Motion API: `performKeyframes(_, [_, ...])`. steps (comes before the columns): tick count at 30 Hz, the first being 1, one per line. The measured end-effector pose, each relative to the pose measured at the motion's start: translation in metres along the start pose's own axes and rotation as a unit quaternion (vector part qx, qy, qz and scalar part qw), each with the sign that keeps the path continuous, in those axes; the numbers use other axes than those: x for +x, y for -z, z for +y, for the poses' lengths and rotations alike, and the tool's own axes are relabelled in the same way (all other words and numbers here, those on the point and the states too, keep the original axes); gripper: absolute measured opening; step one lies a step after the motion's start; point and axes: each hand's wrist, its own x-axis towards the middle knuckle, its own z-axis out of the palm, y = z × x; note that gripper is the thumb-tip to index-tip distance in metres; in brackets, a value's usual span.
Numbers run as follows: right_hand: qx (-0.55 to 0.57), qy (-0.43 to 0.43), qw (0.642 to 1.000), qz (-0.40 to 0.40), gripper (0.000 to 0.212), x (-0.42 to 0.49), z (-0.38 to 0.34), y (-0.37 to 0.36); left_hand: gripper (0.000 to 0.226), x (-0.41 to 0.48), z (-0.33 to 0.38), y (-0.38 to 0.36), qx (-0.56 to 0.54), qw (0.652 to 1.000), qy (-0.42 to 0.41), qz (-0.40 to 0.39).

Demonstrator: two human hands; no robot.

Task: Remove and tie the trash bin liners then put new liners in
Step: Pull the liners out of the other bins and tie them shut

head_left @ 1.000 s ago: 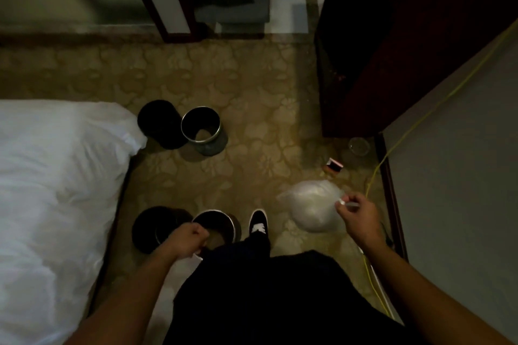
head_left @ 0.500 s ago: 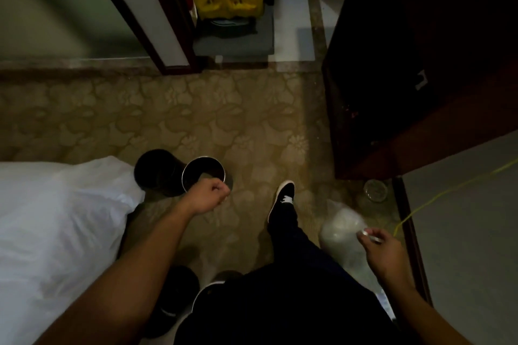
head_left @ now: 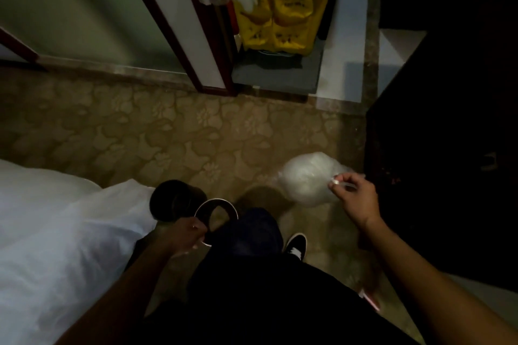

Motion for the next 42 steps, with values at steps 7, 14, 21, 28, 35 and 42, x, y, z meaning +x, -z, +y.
performKeyframes(7, [0.009,0.015,1.000,0.005,0.013,0.130,-0.054,-0.016,0.018,0.087,0.061,0.057,-0.038,0.999,0.019,0.000])
performKeyframes(14, [-0.021,-0.014,0.998,0.056,0.014,0.222,-0.095,-0.002,0.027,0.194,0.203,0.144,0.056,0.996,-0.074,-0.013])
performKeyframes(21, [0.031,0.007,0.994,0.103,0.015,0.293,-0.162,0.006,0.021,0.237,0.365,0.243,0.111,0.978,-0.174,-0.019])
performKeyframes(28, [0.098,0.060,0.991,0.074,0.008,0.388,-0.285,0.011,0.017,0.277,0.414,0.264,0.020,0.989,-0.145,0.021])
performKeyframes(35, [0.231,0.145,0.961,-0.034,0.028,0.477,-0.434,0.009,0.007,0.290,0.429,0.283,-0.079,0.992,-0.080,0.048])
performKeyframes(42, [0.245,0.234,0.938,-0.067,0.011,0.557,-0.542,-0.024,0.010,0.290,0.440,0.290,-0.186,0.971,-0.031,0.148])
